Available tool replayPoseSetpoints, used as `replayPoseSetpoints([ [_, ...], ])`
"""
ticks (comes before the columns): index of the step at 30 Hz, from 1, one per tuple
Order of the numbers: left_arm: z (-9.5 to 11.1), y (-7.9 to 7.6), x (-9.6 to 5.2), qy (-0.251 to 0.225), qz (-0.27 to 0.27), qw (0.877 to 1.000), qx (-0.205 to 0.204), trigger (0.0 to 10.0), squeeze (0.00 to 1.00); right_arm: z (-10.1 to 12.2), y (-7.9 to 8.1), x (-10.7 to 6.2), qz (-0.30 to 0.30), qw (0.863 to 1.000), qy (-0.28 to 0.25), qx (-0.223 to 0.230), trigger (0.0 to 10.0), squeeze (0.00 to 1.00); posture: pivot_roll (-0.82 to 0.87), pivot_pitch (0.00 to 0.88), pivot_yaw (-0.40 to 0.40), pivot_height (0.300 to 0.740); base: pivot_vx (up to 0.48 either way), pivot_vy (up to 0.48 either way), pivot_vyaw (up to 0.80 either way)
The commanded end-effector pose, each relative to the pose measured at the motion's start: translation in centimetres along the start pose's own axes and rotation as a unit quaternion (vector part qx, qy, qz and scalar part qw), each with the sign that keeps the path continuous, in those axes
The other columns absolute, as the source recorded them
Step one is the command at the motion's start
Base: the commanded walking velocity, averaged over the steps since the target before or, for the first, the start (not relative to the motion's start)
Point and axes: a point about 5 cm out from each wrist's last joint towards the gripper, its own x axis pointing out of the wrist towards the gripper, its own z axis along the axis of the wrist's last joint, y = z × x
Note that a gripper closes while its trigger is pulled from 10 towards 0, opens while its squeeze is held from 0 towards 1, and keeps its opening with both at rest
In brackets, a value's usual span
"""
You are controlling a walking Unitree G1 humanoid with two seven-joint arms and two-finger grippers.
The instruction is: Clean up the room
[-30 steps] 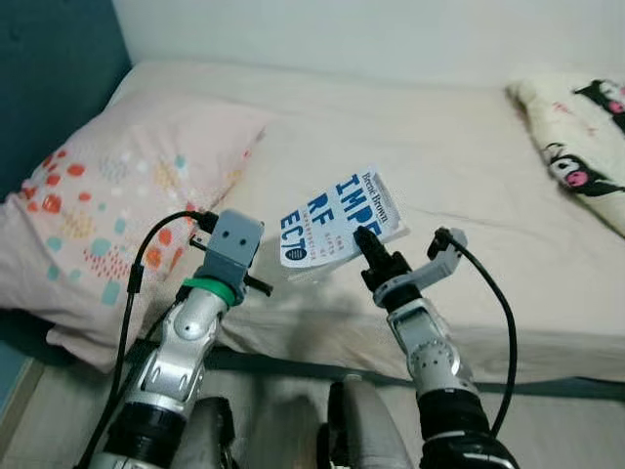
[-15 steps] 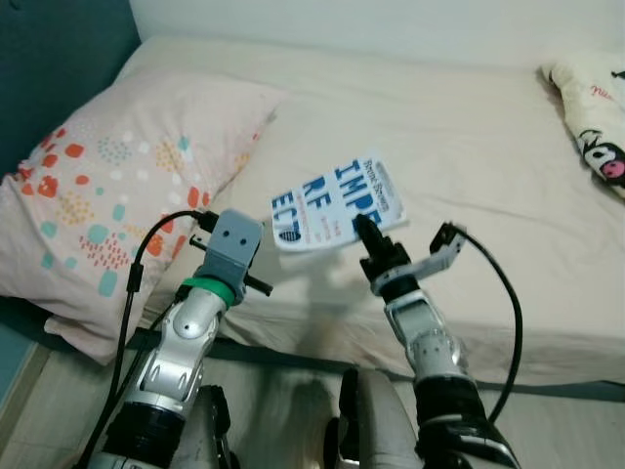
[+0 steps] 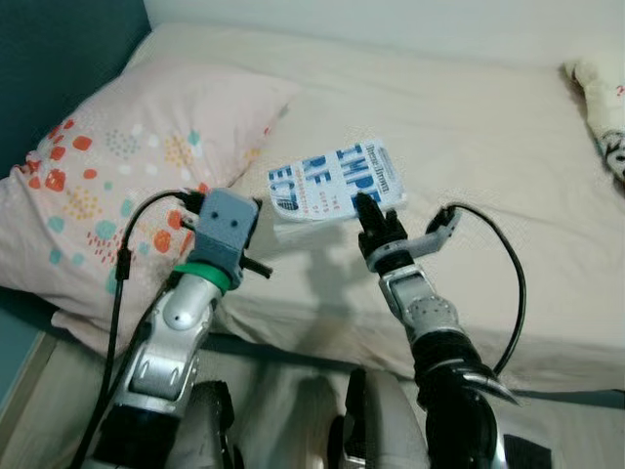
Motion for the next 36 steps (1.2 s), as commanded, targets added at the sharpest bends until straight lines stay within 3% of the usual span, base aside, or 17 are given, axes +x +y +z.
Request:
replayPoseSetpoints([
  [1, 0.2, 0.4, -0.6, 0.007, 0.002, 1.0, -0.007, 10.0, 0.0, -0.4, -0.3, 0.0, -0.016, 1.0, -0.003, 0.004, 10.0, 0.0, 0.22, 0.246, 0.048, 0.591, 0.0, 0.0, 0.0],
  [7, 1.5, -0.2, -1.8, 0.009, -0.015, 1.0, -0.012, 10.0, 0.0, -1.1, -0.8, 0.0, -0.065, 0.998, 0.006, 0.001, 10.0, 0.0, 0.26, 0.307, 0.079, 0.591, 0.0, 0.0, 0.0],
  [8, 1.9, -0.4, -2.2, 0.011, -0.022, 1.0, -0.014, 10.0, 0.0, -1.5, -1.4, -0.2, -0.1, 0.995, 0.015, 0.0, 10.0, 0.0, 0.27, 0.329, 0.09, 0.591, 0.0, 0.0, 0.0],
  [14, 2.5, -0.5, -3.2, 0.029, -0.03, 0.999, -0.016, 10.0, 0.0, -2.1, -2.2, -0.7, -0.129, 0.991, 0.019, -0.009, 10.0, 0.0, 0.28, 0.356, 0.108, 0.591, 0.0, 0.0, 0.0],
  [15, 2.5, -0.4, -3.3, 0.034, -0.032, 0.999, -0.015, 10.0, 0.0, -1.9, -2.6, -1.0, -0.139, 0.99, 0.011, -0.007, 10.0, 0.11, 0.29, 0.365, 0.12, 0.591, 0.0, 0.0, 0.0],
  [16, 2.5, -0.4, -3.3, 0.034, -0.032, 0.999, -0.015, 10.0, 0.0, -1.9, -2.6, -1.0, -0.139, 0.99, 0.011, -0.007, 10.0, 0.11, 0.29, 0.365, 0.12, 0.591, 0.0, 0.0, 0.0],
  [17, 2.5, -0.3, -3.5, 0.037, -0.033, 0.999, -0.014, 10.0, 0.0, -1.9, -2.8, -1.1, -0.146, 0.989, 0.006, -0.004, 10.0, 1.0, 0.29, 0.366, 0.121, 0.591, 0.0, 0.0, 0.0],
  [23, 2.5, -0.2, -3.7, 0.05, -0.037, 0.998, -0.012, 10.0, 0.0, -2.8, -3.6, -1.7, -0.173, 0.984, 0.032, -0.029, 10.0, 1.0, 0.29, 0.353, 0.128, 0.591, 0.0, 0.0, 0.0],
  [24, 2.4, -0.3, -3.5, 0.05, -0.038, 0.998, -0.012, 10.0, 0.0, -3.2, -3.4, -1.7, -0.164, 0.984, 0.054, -0.053, 10.0, 1.0, 0.28, 0.336, 0.12, 0.591, 0.0, 0.0, 0.0],
  [25, 2.3, -0.4, -3.3, 0.05, -0.039, 0.998, -0.013, 10.0, 0.0, -3.4, -3.3, -1.6, -0.152, 0.983, 0.071, -0.072, 10.0, 0.35, 0.26, 0.323, 0.111, 0.591, 0.0, 0.0, 0.0],
  [26, 2.4, -0.5, -3.1, 0.049, -0.039, 0.998, -0.014, 10.0, 0.0, -3.4, -3.2, -1.6, -0.143, 0.983, 0.081, -0.084, 10.0, 0.0, 0.26, 0.323, 0.111, 0.591, 0.0, 0.0, 0.0],
  [30, 2.3, -0.6, -2.6, 0.048, -0.04, 0.998, -0.018, 10.0, 0.0, -3.0, -3.4, -1.9, -0.124, 0.983, 0.097, -0.094, 10.0, 0.0, 0.22, 0.29, 0.093, 0.591, 0.0, 0.0, 0.0],
  [33, 2.2, -0.8, -2.0, 0.044, -0.041, 0.998, -0.023, 10.0, 0.0, -3.0, -4.0, -2.5, -0.108, 0.977, 0.141, -0.118, 10.0, 0.0, 0.19, 0.27, 0.083, 0.591, 0.0, 0.0, 0.0],
  [36, 2.1, -1.1, -1.5, 0.039, -0.041, 0.998, -0.028, 10.0, 0.0, -2.6, -4.8, -3.4, -0.089, 0.964, 0.18, -0.174, 10.0, 0.0, 0.15, 0.24, 0.067, 0.591, 0.0, 0.0, 0.0],
])
